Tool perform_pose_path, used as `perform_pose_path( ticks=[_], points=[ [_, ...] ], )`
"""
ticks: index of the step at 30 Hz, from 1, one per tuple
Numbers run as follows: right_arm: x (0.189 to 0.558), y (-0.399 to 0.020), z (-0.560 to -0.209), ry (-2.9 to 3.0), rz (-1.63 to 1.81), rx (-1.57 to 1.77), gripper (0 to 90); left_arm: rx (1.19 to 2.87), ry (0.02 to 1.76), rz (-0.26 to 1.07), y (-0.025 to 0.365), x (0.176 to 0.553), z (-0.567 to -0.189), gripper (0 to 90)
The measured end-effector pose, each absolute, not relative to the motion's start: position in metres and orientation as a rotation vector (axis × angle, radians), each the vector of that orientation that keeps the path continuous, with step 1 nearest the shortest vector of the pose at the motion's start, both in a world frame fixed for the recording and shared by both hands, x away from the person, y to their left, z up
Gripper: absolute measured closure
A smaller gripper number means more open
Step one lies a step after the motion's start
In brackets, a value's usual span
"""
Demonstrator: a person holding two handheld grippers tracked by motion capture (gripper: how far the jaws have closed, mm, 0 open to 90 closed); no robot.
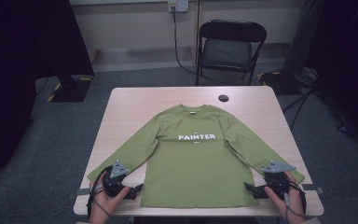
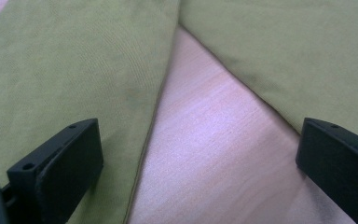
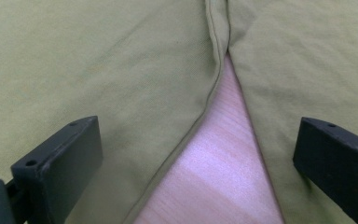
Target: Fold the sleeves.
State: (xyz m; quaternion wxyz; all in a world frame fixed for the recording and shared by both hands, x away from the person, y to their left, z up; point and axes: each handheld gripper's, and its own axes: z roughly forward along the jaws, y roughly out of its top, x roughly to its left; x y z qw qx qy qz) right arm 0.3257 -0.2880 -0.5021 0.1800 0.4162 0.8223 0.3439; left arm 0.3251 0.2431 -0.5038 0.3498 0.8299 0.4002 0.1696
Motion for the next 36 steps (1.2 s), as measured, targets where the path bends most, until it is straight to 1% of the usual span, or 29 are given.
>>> perform_pose_path(
  ticks=[14,16,22,27,31,36],
  points=[
    [0.326,-0.292,-0.501,2.360,0.991,1.142,0.0,2.150,1.039,0.442,0.243,0.327,-0.504,0.0],
    [0.325,-0.296,-0.499,2.361,1.001,1.150,2.6,2.148,1.040,0.442,0.243,0.327,-0.504,0.0],
    [0.326,-0.317,-0.487,2.319,1.012,1.145,1.4,2.149,1.039,0.443,0.243,0.327,-0.504,0.0],
    [0.327,-0.334,-0.484,2.311,0.982,1.151,2.5,2.151,1.037,0.441,0.243,0.328,-0.504,0.0],
    [0.327,-0.350,-0.485,2.289,0.986,1.186,5.6,2.152,1.036,0.441,0.243,0.328,-0.504,0.0],
    [0.328,-0.371,-0.482,2.237,0.964,1.240,6.4,2.152,1.036,0.441,0.243,0.328,-0.504,0.0]
  ],
)
